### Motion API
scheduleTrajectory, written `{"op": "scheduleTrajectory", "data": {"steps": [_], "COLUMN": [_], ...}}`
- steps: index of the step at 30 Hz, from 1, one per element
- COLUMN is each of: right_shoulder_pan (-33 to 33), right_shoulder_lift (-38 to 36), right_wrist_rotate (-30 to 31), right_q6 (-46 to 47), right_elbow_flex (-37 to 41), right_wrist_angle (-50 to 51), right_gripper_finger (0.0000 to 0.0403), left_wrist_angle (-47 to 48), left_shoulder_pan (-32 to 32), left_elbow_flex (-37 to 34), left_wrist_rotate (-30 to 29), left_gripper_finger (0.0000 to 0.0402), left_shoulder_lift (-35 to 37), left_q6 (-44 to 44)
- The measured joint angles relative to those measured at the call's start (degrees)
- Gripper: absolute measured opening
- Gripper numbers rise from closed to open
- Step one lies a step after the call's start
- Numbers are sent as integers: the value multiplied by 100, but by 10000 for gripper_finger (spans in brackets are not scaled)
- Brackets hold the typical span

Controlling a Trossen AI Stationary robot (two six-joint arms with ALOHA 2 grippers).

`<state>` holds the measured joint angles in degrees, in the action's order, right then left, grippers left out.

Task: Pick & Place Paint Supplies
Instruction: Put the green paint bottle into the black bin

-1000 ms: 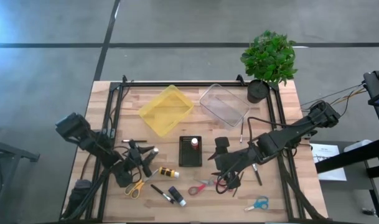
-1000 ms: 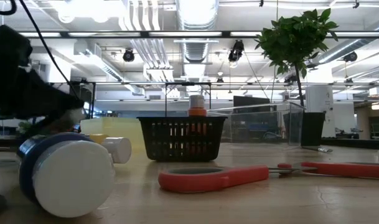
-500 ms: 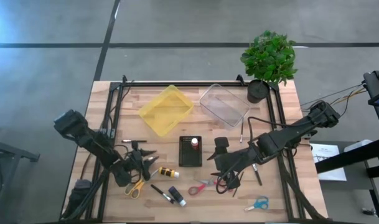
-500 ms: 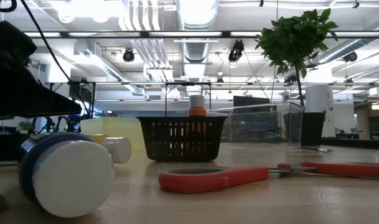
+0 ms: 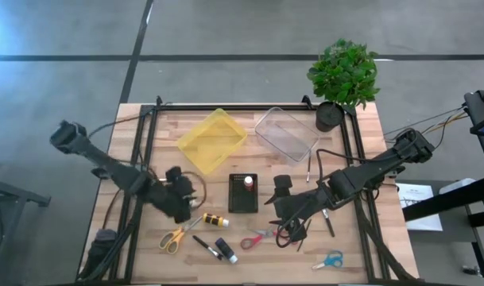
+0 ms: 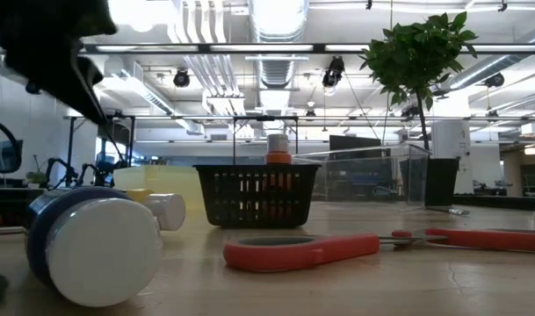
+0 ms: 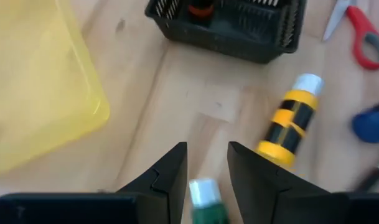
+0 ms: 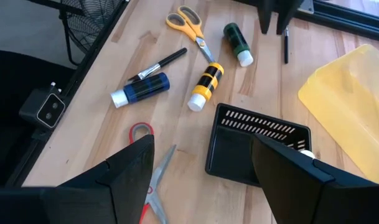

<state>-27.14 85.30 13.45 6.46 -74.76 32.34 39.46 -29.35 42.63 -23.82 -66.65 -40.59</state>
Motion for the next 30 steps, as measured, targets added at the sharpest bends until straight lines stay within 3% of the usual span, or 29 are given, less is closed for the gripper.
{"op": "scheduleTrajectory", "data": {"steps": [5,9,19,30], "right_shoulder_pan": [-13,-39,-37,-37], "right_shoulder_lift": [0,0,-4,-7], "right_wrist_rotate": [-19,-46,-62,-192], "right_q6": [28,10,-88,-76], "right_elbow_flex": [0,0,0,0], "right_wrist_angle": [39,42,39,56], "right_gripper_finger": [263,263,263,263], "left_wrist_angle": [375,636,1182,1944], "left_shoulder_pan": [561,702,919,1346], "left_elbow_flex": [395,398,851,1770], "left_wrist_rotate": [1503,2274,2514,2679], "left_gripper_finger": [124,124,124,124], "left_shoulder_lift": [-357,-889,-1890,-3244], "left_q6": [-69,-189,27,1108]}}
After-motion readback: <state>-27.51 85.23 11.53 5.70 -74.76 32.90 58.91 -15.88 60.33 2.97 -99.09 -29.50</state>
